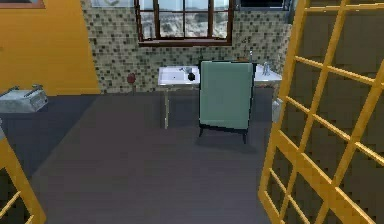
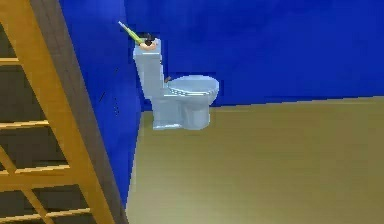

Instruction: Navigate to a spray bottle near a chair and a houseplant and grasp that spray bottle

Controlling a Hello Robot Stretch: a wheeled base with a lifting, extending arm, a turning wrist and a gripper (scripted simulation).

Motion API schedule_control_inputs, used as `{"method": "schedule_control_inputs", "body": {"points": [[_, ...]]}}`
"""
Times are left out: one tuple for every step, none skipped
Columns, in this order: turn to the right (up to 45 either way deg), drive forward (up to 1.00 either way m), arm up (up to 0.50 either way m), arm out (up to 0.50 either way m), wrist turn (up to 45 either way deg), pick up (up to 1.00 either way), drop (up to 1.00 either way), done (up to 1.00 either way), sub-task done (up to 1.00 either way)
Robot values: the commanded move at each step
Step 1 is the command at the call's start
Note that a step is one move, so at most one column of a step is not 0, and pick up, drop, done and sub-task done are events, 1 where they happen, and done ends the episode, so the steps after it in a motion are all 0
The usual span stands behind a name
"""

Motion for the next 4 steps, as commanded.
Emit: {"method": "schedule_control_inputs", "body": {"points": [[-3.0,0.0,0.0,0.0,0.0,0.0,0.0,0.0,0.0],[0.0,1.0,0.0,0.0,0.0,0.0,0.0,0.0,0.0],[0.0,0.25,0.0,0.0,0.0,0.0,0.0,0.0,0.0],[45.0,0.0,0.0,0.0,0.0,0.0,0.0,0.0,0.0]]}}
